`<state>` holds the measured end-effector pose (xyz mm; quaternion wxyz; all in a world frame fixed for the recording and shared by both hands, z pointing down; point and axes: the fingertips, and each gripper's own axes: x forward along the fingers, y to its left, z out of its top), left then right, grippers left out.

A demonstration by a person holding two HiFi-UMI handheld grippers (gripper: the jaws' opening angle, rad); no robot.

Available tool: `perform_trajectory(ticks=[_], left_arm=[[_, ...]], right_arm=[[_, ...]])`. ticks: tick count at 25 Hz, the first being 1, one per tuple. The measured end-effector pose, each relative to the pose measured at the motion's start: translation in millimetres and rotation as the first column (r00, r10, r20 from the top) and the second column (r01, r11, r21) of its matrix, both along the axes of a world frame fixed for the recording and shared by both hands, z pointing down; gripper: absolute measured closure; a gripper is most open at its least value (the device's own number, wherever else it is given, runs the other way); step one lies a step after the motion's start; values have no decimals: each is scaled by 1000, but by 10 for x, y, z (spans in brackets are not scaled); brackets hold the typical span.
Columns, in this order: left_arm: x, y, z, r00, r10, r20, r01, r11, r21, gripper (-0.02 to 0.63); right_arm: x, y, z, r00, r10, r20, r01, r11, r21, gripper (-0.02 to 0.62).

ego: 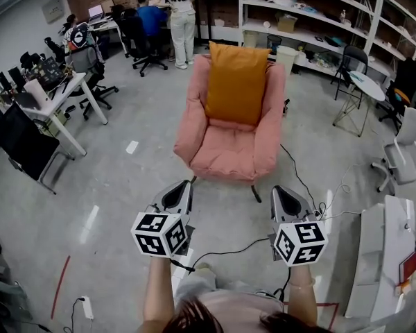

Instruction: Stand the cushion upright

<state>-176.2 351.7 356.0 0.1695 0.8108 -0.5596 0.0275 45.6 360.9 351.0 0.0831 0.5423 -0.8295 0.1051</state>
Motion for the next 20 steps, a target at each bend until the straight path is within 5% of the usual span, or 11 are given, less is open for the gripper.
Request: perform_trajectory(ticks=[20], left_arm=[[574, 216, 24, 996, -72, 45, 73, 997, -12, 609]], right_arm=[[587, 37, 232, 996, -51, 68, 54, 998, -41, 579]])
